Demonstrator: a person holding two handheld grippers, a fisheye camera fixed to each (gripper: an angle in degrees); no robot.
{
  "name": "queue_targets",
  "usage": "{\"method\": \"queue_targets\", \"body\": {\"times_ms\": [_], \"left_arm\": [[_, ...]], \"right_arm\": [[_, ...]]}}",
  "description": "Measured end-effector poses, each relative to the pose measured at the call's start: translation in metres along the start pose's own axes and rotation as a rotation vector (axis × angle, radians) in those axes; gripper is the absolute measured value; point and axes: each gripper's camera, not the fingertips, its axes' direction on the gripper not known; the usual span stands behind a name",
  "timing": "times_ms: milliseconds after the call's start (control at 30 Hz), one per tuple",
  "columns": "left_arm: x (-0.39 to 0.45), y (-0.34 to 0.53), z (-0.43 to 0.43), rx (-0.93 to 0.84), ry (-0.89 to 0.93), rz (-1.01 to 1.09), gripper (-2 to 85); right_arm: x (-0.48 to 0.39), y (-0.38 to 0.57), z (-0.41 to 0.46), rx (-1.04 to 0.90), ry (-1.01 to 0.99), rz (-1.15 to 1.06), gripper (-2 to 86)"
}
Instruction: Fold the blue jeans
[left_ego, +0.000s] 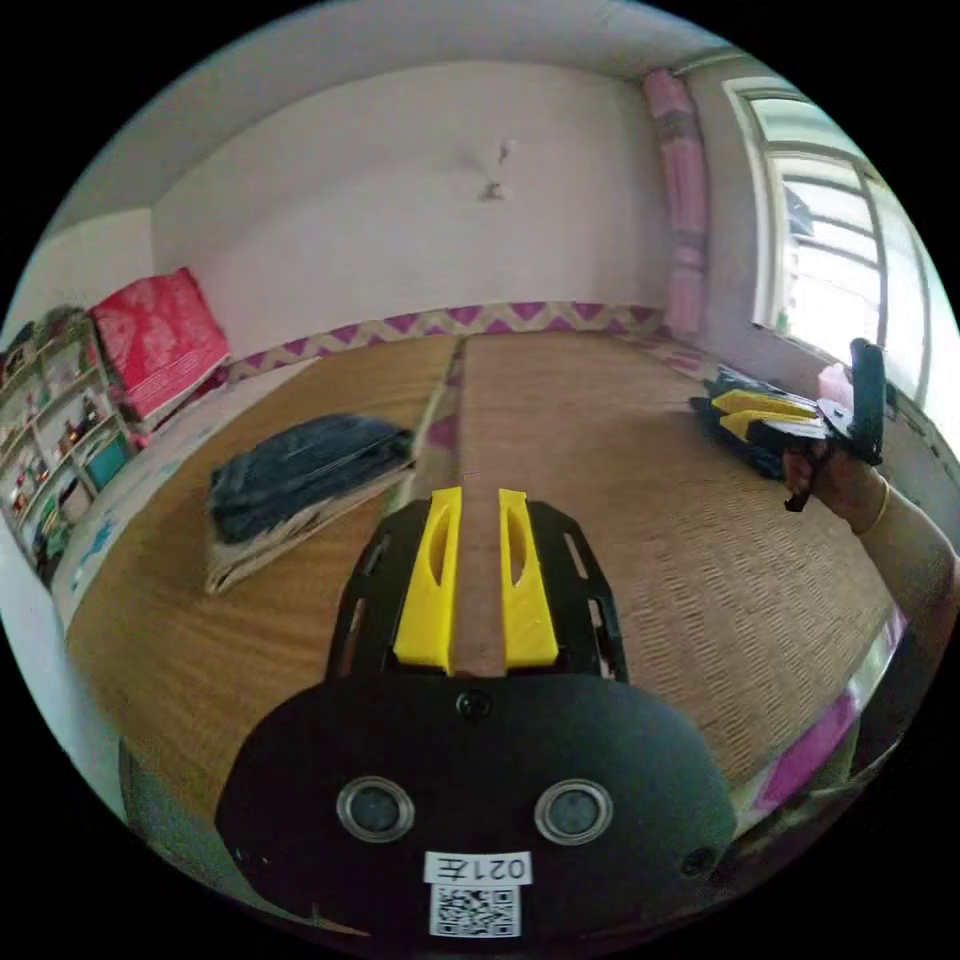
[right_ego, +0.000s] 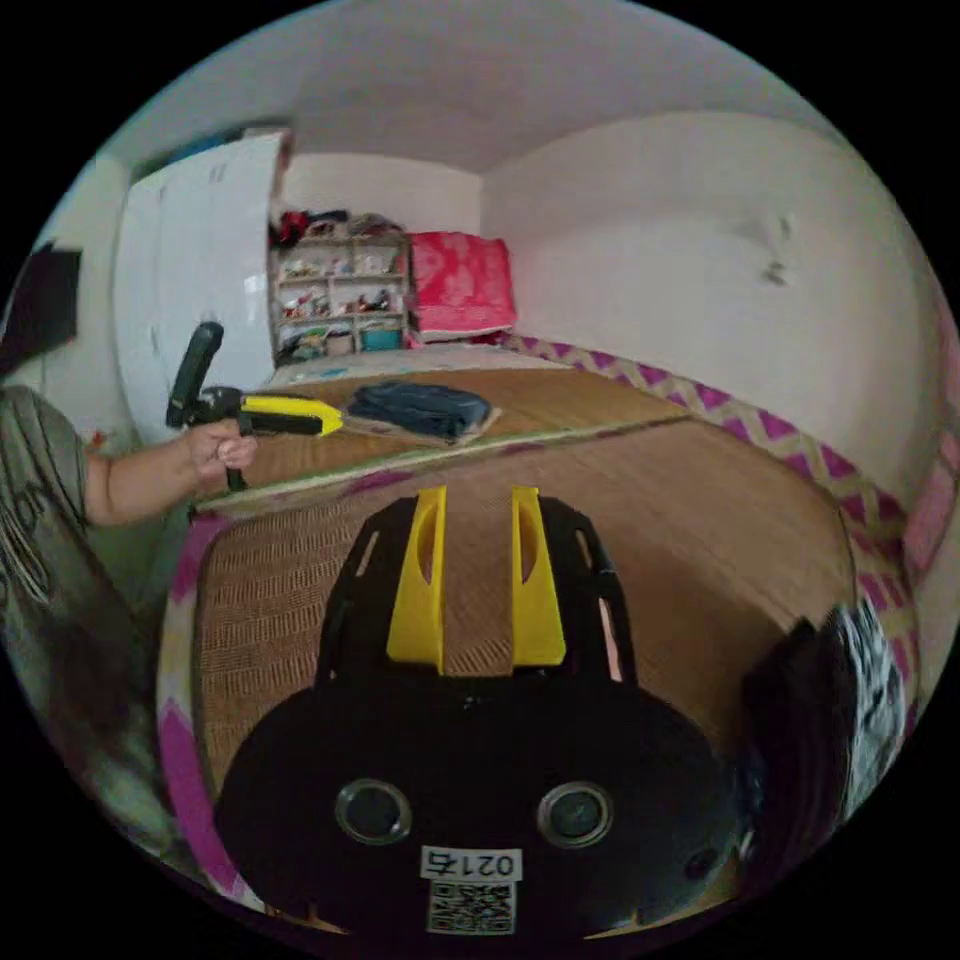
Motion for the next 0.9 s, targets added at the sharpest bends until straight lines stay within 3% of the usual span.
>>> {"method": "queue_targets", "body": {"times_ms": [167, 367, 633, 800, 900], "left_arm": [[-0.106, 0.053, -0.013, -0.097, -0.165, -0.221, -0.6], [-0.188, 0.088, -0.012, -0.173, -0.06, -0.45, -1.0], [-0.223, 0.094, -0.009, -0.278, -0.033, -0.488, -1.0], [-0.224, 0.092, -0.019, -0.277, -0.116, -0.439, -1.0], [-0.233, 0.095, -0.021, -0.29, -0.103, -0.454, -1.0]], "right_arm": [[-0.088, -0.113, 0.134, -0.1, -0.009, -0.192, 13.1], [-0.153, -0.25, 0.267, -0.127, -0.047, -0.363, 14.0], [-0.238, -0.358, 0.393, -0.246, -0.066, -0.585, 14.1], [-0.283, -0.394, 0.446, -0.319, 0.005, -0.715, 13.5], [-0.284, -0.407, 0.454, -0.29, 0.002, -0.63, 10.6]]}}
